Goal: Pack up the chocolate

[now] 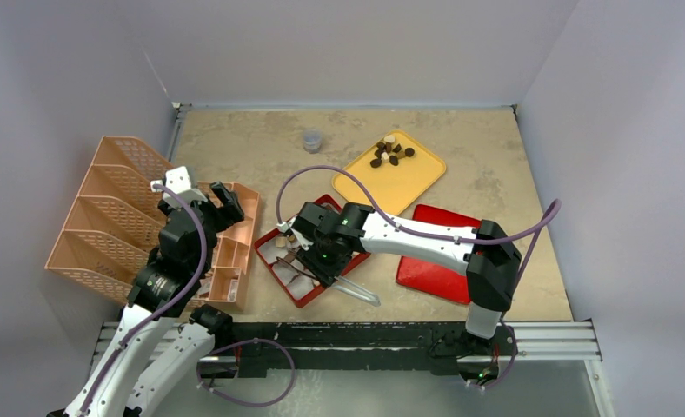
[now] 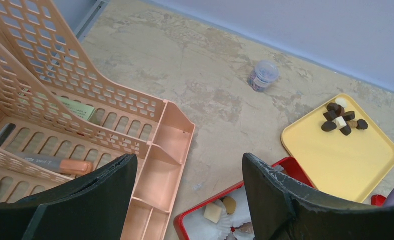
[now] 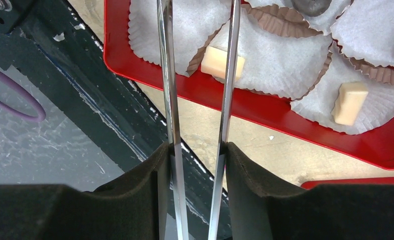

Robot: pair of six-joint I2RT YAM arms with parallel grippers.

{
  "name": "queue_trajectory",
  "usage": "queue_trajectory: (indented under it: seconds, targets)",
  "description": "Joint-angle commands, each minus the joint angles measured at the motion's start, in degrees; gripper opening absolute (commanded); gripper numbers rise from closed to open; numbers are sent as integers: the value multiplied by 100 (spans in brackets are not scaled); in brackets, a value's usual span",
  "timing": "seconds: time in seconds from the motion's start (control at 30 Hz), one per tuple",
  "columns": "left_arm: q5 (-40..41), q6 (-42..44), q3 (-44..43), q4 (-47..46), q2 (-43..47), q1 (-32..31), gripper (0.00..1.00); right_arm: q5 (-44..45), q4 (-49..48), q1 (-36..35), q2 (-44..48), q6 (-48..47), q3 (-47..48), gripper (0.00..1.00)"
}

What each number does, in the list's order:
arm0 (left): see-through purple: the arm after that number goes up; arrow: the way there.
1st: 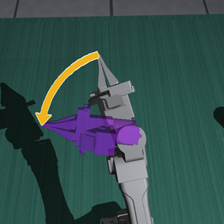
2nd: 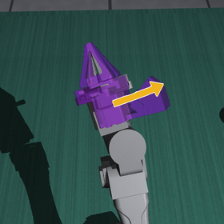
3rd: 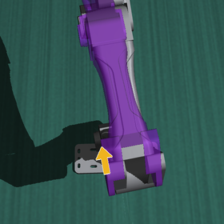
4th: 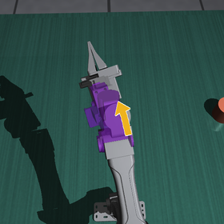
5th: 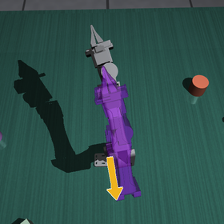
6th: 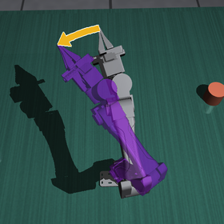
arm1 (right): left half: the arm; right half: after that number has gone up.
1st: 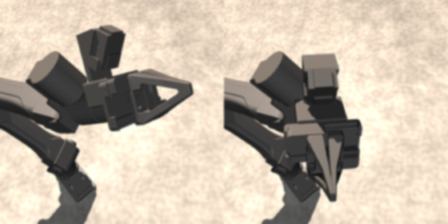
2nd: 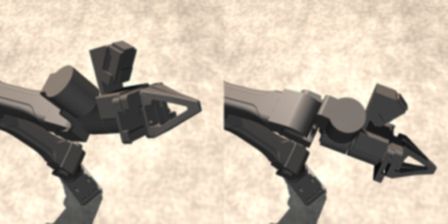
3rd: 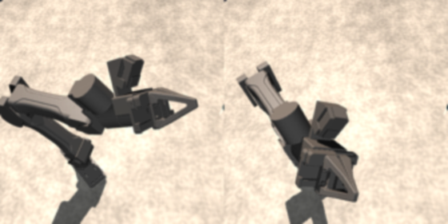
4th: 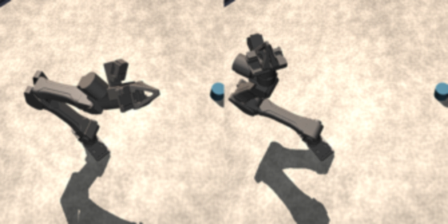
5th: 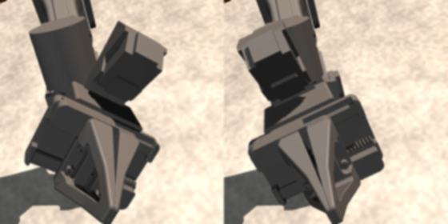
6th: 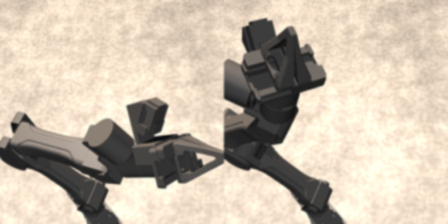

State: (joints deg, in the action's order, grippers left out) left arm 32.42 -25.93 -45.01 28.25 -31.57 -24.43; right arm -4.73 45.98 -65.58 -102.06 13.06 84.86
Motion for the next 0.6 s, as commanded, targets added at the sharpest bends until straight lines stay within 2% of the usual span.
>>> queue_trajectory:
  seconds: [0.0,0.57]
  targets:
    - [38,-26,-60,-139,29,26,76,-141,-36,-23,45,42,250,42]
    - [-26,-27,-54,-170,-19,26,76,-11,44,-20,115,49,338,45]
